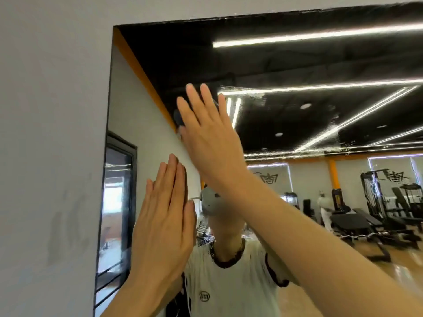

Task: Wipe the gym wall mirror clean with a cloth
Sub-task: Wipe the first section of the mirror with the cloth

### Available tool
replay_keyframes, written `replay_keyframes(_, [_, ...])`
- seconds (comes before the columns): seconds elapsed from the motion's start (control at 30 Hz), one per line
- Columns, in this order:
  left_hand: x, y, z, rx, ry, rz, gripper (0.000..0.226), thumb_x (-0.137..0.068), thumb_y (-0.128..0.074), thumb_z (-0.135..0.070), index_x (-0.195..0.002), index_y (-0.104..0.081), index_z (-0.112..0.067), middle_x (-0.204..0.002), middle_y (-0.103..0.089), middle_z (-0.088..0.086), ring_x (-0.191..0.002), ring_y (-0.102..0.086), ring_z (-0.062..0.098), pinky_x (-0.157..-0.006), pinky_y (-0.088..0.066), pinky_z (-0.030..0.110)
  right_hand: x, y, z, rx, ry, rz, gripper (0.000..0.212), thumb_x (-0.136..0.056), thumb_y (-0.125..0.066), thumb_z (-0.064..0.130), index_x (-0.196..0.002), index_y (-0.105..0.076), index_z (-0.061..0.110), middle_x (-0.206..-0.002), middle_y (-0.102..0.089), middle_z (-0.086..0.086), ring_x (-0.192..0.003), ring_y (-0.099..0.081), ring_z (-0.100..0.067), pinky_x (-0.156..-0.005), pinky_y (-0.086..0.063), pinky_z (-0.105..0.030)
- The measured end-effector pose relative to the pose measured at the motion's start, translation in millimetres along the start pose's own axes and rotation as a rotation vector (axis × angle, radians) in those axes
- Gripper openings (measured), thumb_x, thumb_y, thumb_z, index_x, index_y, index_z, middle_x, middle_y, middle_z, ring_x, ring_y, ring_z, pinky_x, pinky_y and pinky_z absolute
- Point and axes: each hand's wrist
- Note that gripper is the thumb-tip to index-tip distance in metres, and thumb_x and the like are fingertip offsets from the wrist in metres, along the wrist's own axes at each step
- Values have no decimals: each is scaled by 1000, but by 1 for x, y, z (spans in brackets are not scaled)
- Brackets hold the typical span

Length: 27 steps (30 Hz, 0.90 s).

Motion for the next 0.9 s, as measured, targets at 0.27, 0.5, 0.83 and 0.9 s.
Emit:
replay_keyframes(0.27, [1, 1, -2, 47, 11, 5, 59, -109, -16, -46, -162, 3, -27, -167, 7, -19, -153, 5, 1, -123, 3, 25, 34, 40, -128, 23, -559, -31, 54, -110, -27, 28, -156, -24, 1, -165, -18, -19, -154, -9, -33, -126, -3, -49])
replay_keyframes(0.5, [0, 1, -1, -23, 50, 47, 60, -109, -16, -42, -161, -14, -13, -169, -5, -7, -155, -2, 7, -124, 4, 26, -32, 3, -4, 60, -67, 54, 59, -110, -33, 31, -159, -14, 5, -167, -13, -16, -155, -7, -32, -123, 2, -44])
replay_keyframes(0.83, [4, -5, 2, 43, 46, 8, 60, -110, -15, -47, -162, -1, -22, -168, 7, -17, -153, 5, 1, -122, 4, 24, 10, 36, -122, 60, -552, -40, 54, -109, -27, 25, -155, -24, -5, -162, -20, -26, -152, -14, -39, -125, -5, -52])
replay_keyframes(0.9, [3, -5, 1, 24, 38, 3, 60, -110, -14, -46, -161, -8, -14, -170, -2, -9, -154, 2, 5, -123, 2, 26, -8, 30, -72, 42, -412, -57, 59, -104, -20, 27, -155, -23, -3, -163, -21, -25, -152, -15, -39, -124, -5, -50])
Point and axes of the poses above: each hand's wrist, its own x-axis away from the middle knuckle, its own y-axis out of the back of the hand, z = x × y
